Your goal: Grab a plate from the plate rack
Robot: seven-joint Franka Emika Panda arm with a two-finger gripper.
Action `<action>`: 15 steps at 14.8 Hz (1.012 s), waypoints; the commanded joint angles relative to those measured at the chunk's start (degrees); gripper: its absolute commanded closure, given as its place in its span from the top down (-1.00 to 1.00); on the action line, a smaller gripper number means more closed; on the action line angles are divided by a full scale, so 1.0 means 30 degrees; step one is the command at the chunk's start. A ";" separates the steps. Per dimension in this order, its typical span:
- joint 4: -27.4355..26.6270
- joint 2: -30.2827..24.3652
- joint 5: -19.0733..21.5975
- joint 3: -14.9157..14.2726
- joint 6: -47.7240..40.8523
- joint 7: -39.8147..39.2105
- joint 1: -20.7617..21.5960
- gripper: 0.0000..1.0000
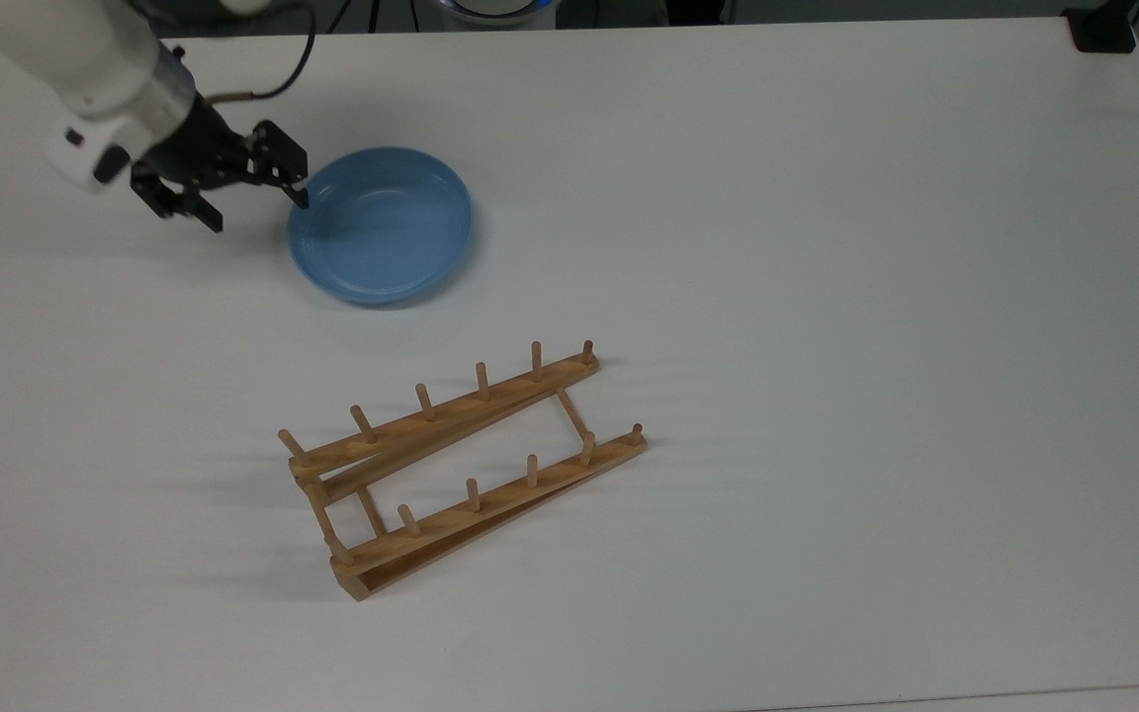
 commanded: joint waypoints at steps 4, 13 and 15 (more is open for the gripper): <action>0.2679 -0.4082 -0.1595 0.0015 -0.3698 1.1108 0.2562 1.00; 0.2594 -0.5963 -0.6486 -0.0249 -0.5203 1.5613 0.6197 1.00; 0.2594 -0.5963 -0.7633 -0.0220 -0.3885 1.4735 0.6697 1.00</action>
